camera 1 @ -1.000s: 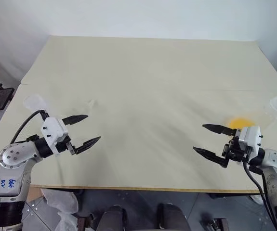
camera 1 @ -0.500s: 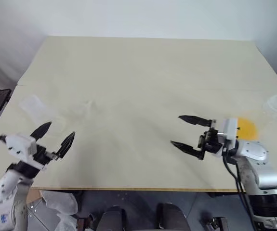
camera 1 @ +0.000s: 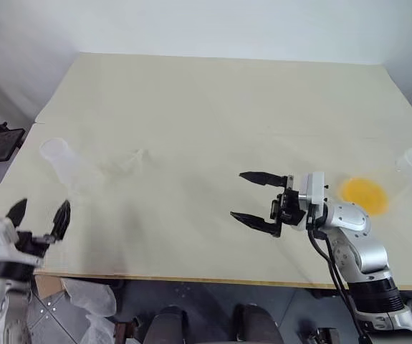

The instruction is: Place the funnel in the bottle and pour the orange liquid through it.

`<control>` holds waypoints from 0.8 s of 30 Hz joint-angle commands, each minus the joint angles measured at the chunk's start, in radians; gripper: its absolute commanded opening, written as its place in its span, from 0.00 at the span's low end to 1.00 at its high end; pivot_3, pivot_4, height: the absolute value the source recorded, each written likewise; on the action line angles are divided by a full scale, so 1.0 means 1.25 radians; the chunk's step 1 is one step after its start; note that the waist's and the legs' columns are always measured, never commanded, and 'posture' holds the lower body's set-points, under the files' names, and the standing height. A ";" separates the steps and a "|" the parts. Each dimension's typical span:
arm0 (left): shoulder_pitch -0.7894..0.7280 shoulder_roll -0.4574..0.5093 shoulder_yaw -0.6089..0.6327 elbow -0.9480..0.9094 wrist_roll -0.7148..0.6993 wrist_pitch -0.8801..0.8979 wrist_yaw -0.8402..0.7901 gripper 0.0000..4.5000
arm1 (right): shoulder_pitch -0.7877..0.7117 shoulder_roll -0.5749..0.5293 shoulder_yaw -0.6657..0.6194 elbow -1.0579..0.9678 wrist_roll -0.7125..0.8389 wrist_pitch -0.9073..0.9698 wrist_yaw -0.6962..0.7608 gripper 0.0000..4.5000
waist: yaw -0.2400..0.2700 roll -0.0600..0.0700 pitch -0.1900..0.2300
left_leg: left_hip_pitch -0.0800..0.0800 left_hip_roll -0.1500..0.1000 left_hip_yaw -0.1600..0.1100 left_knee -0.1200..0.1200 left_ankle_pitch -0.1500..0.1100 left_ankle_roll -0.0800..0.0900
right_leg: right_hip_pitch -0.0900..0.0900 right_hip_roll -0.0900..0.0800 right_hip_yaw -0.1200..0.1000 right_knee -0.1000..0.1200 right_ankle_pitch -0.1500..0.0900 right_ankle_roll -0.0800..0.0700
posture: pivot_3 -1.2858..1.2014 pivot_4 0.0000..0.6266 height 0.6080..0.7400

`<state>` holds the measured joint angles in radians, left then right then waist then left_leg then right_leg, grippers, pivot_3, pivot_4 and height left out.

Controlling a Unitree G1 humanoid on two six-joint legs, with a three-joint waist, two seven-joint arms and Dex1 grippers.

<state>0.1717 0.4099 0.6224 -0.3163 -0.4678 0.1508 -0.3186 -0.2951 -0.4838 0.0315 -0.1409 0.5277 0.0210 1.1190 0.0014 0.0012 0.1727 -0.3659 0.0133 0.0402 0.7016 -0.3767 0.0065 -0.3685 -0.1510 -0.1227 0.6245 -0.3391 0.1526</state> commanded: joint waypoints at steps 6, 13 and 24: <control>-0.230 0.071 -0.068 0.046 0.014 0.192 0.115 1.00 | 0.013 0.017 -0.003 -0.038 -0.001 -0.007 -0.028 1.00 | -0.006 0.000 0.000 | 0.000 0.000 0.000 0.000 0.000 0.000 | 0.000 0.000 0.000 0.001 0.000 0.000 | 0.52 0.24 1.00; -0.305 0.092 -0.098 0.092 0.039 0.232 0.127 1.00 | 0.036 0.021 -0.004 -0.063 -0.003 -0.005 -0.054 1.00 | -0.006 0.000 0.000 | 0.000 0.000 0.000 -0.001 0.000 0.000 | -0.002 0.000 0.000 0.001 0.000 0.000 | 0.52 0.24 1.00; -0.333 0.125 -0.114 0.132 0.073 0.249 0.113 0.55 | 0.048 0.032 -0.003 -0.072 -0.010 -0.010 -0.083 1.00 | -0.004 0.000 0.000 | 0.000 0.000 0.000 -0.001 0.000 0.000 | -0.002 0.000 0.000 0.001 0.000 0.000 | 0.52 0.24 1.00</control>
<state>-0.2370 0.5491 0.4763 -0.1392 -0.3891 0.4636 -0.1724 -0.2396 -0.4496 0.0352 -0.1943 0.5105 0.0218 1.0197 -0.0038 0.0011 0.1727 -0.3659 0.0131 0.0403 0.7003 -0.3764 0.0061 -0.3706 -0.1506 -0.1230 0.6261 -0.3391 0.1526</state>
